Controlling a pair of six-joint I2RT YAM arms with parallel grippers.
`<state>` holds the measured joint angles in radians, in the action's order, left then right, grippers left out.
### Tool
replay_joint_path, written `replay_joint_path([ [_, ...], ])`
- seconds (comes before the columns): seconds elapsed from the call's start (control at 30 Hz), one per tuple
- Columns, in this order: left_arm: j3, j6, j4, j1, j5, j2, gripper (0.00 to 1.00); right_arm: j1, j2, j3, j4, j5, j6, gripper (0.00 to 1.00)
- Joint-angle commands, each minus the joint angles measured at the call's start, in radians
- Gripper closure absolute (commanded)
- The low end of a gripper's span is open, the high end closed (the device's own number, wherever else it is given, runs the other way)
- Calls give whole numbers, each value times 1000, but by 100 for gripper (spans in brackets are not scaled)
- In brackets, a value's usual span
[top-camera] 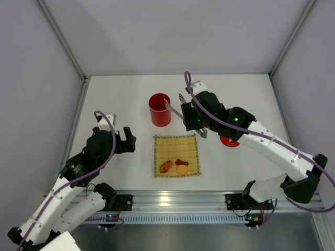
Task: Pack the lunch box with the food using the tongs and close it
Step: Place the fake food in the packing box, then pick up the fake food from the plate.
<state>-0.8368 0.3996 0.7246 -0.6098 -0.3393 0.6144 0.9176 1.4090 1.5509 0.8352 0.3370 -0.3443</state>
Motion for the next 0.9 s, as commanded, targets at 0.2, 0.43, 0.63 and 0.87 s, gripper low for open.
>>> replay_joint_path([
  [0.2, 7, 12, -36, -4, -10, -22, 1, 4, -338, -411, 4, -87, -85, 48],
  [0.43, 7, 12, -34, -5, -12, -25, 1, 24, -395, -541, 22, -170, -79, 49],
  [0.63, 7, 12, -34, -4, -12, -27, 1, 58, -416, -609, 2, -205, -96, 50],
  [0.87, 7, 12, -36, -4, -12, -25, 1, 226, -357, -612, 28, -87, -171, 50],
])
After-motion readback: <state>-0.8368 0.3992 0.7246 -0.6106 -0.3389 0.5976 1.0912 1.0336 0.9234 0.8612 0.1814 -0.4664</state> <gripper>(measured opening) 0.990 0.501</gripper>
